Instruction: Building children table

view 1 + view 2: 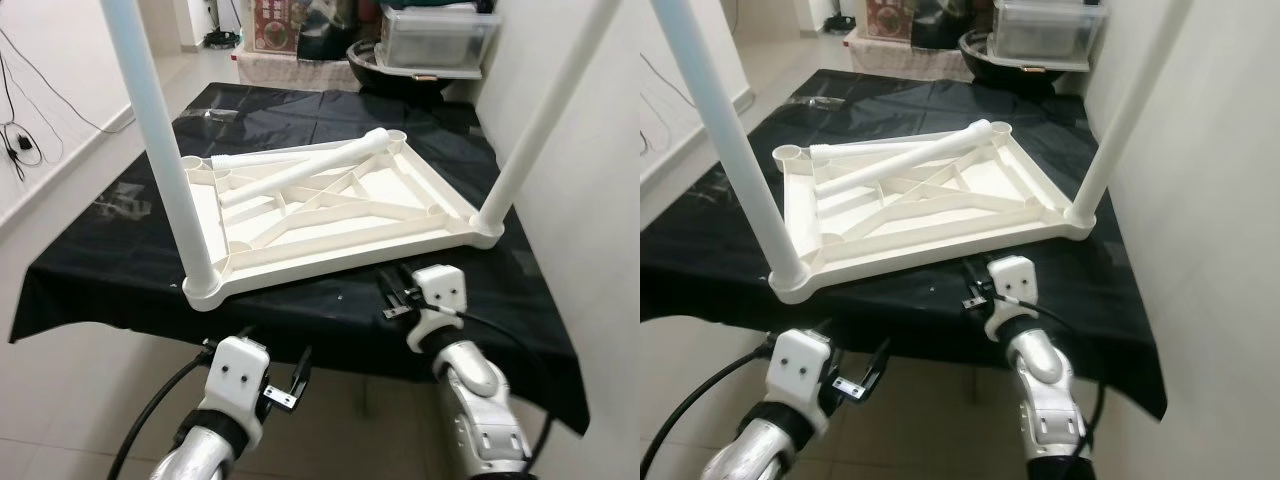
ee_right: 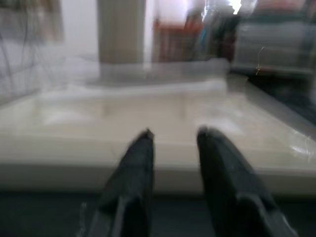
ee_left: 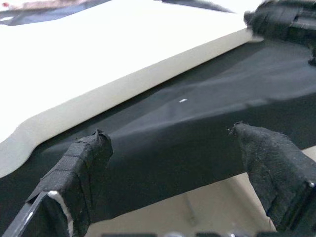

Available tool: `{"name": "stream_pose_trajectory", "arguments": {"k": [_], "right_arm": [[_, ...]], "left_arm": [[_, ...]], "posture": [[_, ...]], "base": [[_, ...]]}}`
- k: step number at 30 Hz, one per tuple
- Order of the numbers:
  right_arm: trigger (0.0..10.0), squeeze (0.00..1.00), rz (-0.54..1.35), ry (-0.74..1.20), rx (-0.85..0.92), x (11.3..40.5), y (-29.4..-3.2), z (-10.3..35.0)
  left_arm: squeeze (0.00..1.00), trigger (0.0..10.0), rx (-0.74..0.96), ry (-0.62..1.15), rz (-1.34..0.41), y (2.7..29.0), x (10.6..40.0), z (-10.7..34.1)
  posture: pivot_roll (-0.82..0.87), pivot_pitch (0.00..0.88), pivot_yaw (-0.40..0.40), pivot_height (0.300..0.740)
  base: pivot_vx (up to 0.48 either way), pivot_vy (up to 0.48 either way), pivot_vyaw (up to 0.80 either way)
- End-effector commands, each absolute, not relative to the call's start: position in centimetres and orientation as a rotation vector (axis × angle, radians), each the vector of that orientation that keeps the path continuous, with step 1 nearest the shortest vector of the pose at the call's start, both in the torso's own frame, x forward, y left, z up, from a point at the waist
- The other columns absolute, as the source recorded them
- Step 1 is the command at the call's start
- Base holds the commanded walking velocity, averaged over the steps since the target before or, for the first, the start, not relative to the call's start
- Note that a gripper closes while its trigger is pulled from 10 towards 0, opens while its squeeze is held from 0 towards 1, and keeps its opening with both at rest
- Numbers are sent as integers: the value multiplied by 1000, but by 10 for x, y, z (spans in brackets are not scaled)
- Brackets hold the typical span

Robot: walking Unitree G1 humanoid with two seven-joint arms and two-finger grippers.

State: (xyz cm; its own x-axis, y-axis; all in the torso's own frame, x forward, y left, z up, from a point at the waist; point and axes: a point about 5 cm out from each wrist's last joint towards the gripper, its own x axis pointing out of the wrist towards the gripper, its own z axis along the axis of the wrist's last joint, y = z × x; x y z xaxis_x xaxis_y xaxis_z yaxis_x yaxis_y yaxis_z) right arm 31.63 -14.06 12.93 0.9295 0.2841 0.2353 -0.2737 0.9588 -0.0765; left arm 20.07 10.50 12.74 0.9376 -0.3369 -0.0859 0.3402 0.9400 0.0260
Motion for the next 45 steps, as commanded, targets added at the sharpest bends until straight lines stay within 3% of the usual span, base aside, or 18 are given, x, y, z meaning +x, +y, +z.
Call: {"name": "stream_pose_trajectory", "arguments": {"k": [1,6,11,38,45], "right_arm": [[10000,0,299,-158,8,302,-127,88],[10000,0,189,-86,-59,260,-135,115],[10000,0,105,-7,-42,253,-138,117],[10000,0,77,46,-52,247,-134,120],[10000,0,158,39,-68,247,-127,124]], "left_arm": [[0,10000,33,111,-343,104,204,121],[0,10000,28,122,-344,105,205,118],[0,10000,30,128,-365,101,207,116],[0,10000,44,103,-373,100,214,116],[0,10000,29,92,-381,99,213,117]], "posture": [[54,29,-34,740],[49,25,-34,740],[52,40,-36,740],[49,47,-36,740],[51,54,-41,740]], "base": [[0,442,0],[0,442,0],[0,445,0],[0,472,0],[393,165,0]]}}
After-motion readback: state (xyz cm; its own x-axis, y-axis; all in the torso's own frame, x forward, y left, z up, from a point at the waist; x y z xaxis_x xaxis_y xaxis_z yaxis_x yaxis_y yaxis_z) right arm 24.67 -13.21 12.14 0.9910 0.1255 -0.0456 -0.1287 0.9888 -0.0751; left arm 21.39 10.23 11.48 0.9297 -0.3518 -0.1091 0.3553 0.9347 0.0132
